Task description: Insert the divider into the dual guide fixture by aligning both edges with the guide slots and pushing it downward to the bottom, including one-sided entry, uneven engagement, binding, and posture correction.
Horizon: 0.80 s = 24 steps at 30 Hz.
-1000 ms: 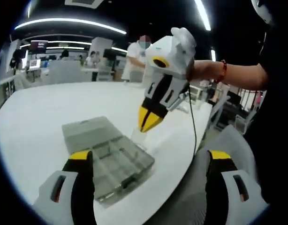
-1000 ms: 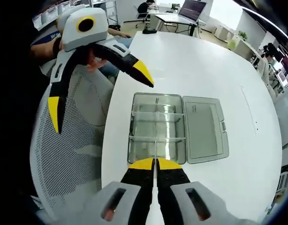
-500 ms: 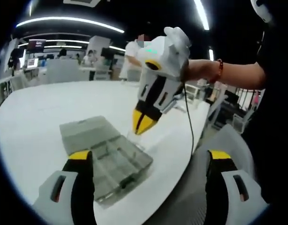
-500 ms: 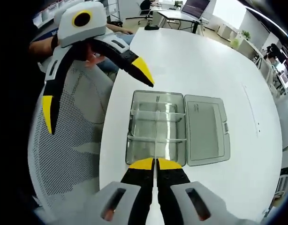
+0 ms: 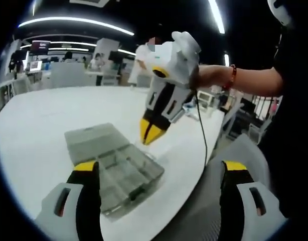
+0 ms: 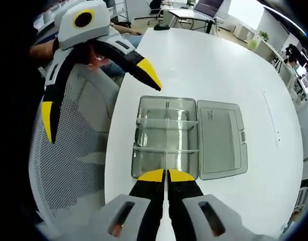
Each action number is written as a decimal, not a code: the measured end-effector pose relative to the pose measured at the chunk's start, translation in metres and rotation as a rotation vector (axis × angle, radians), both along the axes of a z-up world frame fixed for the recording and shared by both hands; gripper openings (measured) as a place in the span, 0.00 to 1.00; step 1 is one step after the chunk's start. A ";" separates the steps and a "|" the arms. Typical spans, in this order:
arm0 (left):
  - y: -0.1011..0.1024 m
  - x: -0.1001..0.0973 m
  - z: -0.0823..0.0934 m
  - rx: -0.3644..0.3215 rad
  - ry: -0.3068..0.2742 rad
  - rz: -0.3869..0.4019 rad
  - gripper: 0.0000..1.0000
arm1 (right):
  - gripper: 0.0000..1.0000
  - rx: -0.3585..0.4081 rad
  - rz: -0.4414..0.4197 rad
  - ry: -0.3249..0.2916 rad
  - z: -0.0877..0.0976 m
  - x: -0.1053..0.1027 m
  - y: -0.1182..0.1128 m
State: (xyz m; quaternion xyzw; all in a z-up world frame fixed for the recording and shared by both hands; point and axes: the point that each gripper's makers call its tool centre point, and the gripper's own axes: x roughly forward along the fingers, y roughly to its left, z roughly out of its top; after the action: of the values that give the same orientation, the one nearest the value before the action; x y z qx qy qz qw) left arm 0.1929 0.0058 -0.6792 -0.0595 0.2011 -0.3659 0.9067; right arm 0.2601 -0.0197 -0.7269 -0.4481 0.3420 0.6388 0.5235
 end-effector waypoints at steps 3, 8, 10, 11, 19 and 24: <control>-0.001 0.000 0.000 -0.003 0.003 -0.004 0.99 | 0.00 0.006 0.007 0.008 0.002 -0.002 0.002; 0.001 0.000 -0.001 -0.008 0.004 -0.001 0.99 | 0.00 -0.033 0.004 0.004 -0.006 -0.001 -0.004; 0.003 0.000 -0.002 -0.010 0.004 0.002 0.99 | 0.00 -0.027 0.010 0.008 -0.006 -0.002 -0.003; 0.003 0.000 -0.002 -0.011 0.005 0.003 0.99 | 0.00 -0.025 0.004 0.013 -0.006 -0.002 -0.003; 0.005 0.002 -0.003 -0.018 0.006 0.006 0.99 | 0.00 -0.021 -0.004 0.018 -0.004 -0.001 -0.002; 0.004 0.002 -0.005 -0.017 0.011 0.001 0.99 | 0.00 -0.006 -0.013 0.005 0.000 0.003 -0.002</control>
State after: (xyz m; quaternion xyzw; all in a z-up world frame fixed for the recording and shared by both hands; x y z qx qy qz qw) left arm 0.1946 0.0103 -0.6840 -0.0695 0.2030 -0.3666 0.9053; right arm 0.2630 -0.0219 -0.7271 -0.4459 0.3482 0.6355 0.5254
